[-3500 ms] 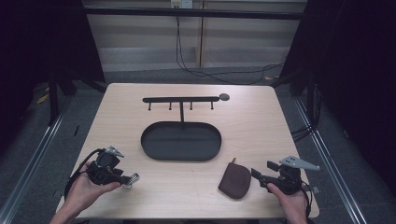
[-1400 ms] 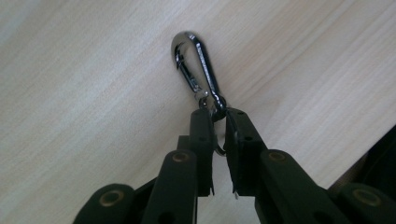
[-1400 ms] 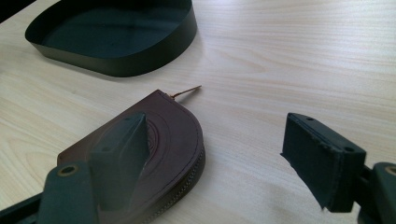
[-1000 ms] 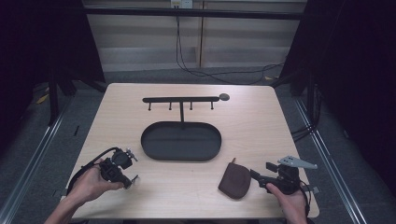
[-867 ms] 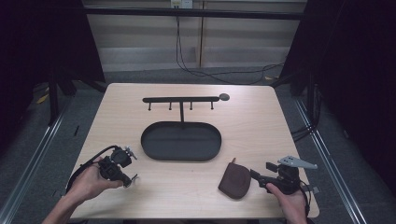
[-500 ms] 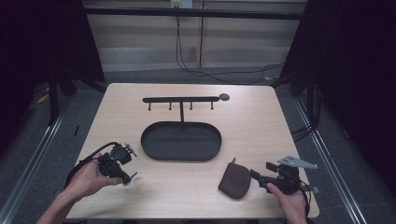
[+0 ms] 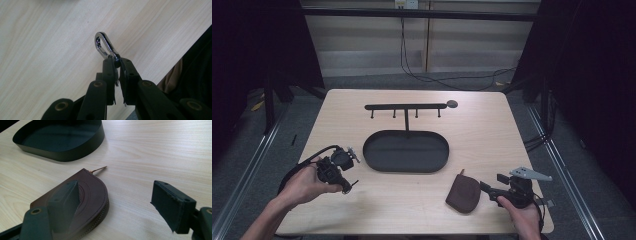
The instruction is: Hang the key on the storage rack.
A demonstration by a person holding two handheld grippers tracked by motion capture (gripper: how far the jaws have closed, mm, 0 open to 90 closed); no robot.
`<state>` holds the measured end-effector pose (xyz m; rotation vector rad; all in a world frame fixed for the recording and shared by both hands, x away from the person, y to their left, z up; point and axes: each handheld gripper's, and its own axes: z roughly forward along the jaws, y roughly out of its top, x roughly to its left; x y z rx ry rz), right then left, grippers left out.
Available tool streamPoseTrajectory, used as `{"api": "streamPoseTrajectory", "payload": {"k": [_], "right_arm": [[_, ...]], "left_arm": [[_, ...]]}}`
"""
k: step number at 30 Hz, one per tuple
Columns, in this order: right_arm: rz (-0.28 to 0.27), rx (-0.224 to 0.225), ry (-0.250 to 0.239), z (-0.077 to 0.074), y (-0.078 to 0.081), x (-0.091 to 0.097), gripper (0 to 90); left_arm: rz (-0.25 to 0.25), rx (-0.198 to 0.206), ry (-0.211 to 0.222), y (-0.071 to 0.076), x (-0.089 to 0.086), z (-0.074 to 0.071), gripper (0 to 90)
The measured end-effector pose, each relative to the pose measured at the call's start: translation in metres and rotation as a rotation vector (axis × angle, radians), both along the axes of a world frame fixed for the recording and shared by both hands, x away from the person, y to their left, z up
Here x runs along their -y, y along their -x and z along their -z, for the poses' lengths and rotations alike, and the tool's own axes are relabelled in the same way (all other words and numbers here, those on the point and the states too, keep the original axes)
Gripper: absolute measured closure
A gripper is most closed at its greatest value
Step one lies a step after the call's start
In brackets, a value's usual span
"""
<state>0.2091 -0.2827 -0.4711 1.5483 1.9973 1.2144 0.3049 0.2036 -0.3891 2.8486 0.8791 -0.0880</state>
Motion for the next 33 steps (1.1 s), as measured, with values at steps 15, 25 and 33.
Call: {"api": "streamPoseTrajectory", "payload": {"k": [15,25,33], "right_arm": [[0.002,0.0,-0.001,0.0,0.0,0.0,22.3],[-0.003,-0.001,-0.001,0.0,-0.001,0.0,22.3],[0.002,-0.001,-0.004,0.0,0.0,0.001,22.3]], "left_arm": [[0.021,0.021,0.003,-0.01,0.008,-0.027,83.4],[0.037,0.039,0.02,-0.019,0.015,-0.044,83.3],[0.043,0.056,0.012,-0.026,0.024,-0.058,83.3]]}}
